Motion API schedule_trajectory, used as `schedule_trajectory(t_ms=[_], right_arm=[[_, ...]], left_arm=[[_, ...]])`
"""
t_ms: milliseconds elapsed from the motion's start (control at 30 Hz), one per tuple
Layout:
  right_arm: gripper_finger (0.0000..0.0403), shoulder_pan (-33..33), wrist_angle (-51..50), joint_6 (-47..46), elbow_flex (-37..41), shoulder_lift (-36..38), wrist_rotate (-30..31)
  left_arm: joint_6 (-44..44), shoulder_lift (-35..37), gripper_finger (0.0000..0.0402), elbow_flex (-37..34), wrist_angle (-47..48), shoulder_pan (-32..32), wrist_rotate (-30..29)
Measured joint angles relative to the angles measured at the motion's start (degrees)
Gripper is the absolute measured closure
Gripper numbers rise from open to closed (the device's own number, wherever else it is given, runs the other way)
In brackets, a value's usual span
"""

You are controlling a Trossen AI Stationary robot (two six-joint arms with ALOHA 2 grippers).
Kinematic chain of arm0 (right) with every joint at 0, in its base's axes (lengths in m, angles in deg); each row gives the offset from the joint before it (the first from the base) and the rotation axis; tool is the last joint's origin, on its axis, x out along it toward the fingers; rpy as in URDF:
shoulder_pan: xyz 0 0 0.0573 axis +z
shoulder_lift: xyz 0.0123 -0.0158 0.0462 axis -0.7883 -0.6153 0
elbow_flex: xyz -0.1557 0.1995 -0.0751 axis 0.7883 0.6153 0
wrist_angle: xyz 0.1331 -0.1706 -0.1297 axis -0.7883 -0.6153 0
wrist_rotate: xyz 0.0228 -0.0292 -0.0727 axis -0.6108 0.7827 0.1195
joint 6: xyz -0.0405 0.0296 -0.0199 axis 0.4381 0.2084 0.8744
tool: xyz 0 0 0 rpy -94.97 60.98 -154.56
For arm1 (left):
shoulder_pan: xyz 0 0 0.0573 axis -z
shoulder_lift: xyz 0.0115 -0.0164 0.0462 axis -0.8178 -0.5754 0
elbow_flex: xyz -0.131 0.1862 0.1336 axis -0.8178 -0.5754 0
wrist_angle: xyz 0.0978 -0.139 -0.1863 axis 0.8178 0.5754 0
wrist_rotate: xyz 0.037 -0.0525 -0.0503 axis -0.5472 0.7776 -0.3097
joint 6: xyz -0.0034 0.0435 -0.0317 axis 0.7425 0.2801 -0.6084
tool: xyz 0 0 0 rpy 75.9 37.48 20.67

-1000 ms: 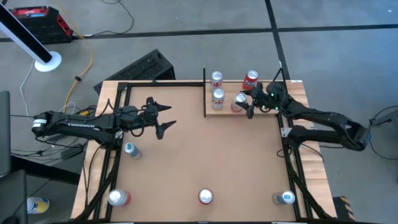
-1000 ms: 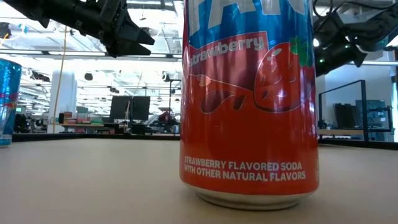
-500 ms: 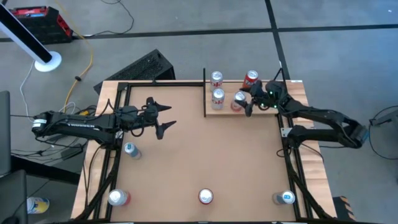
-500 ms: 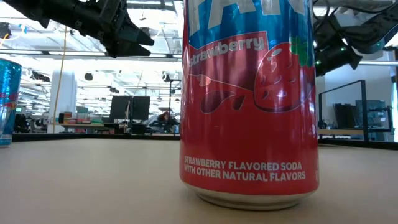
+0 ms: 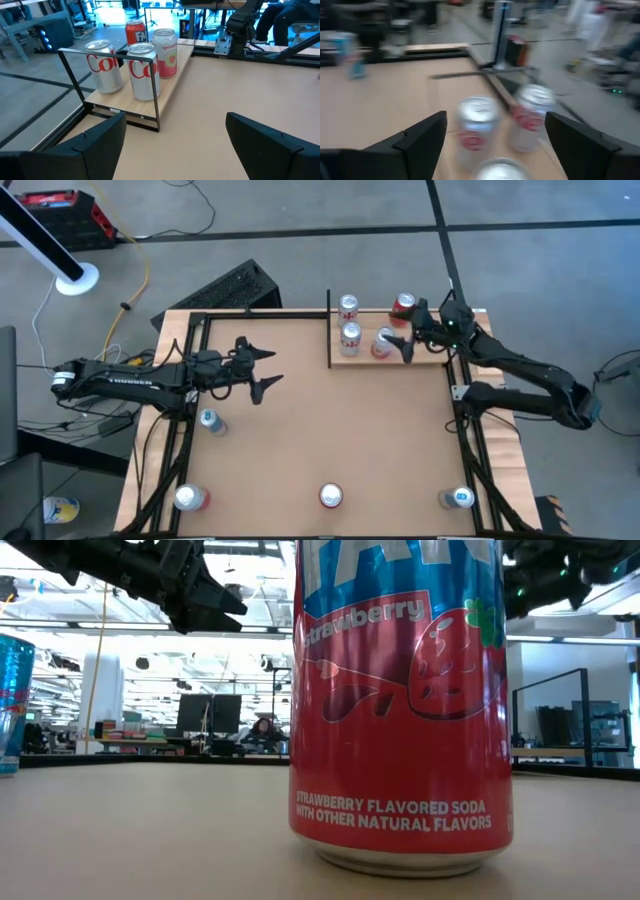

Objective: Place canned beverage on shelf
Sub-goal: Put the top pink-white soda can on the shelf

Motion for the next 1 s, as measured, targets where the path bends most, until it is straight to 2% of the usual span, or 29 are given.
schedule_trajectory(t_ms=[133, 233, 400, 533, 733, 800, 1000], right_arm=[[0.0066, 7.5, -8.2, -0.4, -1.2, 3.4, -2.4], [0.0098, 15.0, -13.1, -3.6, -1.1, 3.9, 1.1], [0.0167, 26.9, -19.4, -7.7, -1.1, 1.8, 15.7], [0.0245, 32.8, -23.1, -9.5, -1.0, -1.0, 28.3], [0.0376, 33.8, -27.5, -9.8, -1.0, -6.6, 36.1], [0.0387, 32.7, -27.2, -8.3, -1.0, -7.9, 36.6], [0.0374, 27.6, -27.0, -6.9, -1.0, -9.5, 36.8]], left_arm=[[-0.3, 0.0, 0.0074, 0.0, 0.3, 0.0, 0.0], [-0.9, 0.0, 0.0074, 0.0, 0.3, 0.0, 0.1], [-2.3, 0.0, 0.0074, 0.0, 0.4, 0.0, 0.1], [-2.8, 0.0, 0.0074, 0.0, 0.7, 0.0, 0.3], [-2.6, 0.0, 0.0074, 0.0, 1.0, 0.0, 1.0], [-2.6, 0.0, 0.0074, 0.0, 1.1, 0.0, 1.0], [-2.9, 0.0, 0.0074, 0.0, 2.0, 0.0, 0.9]])
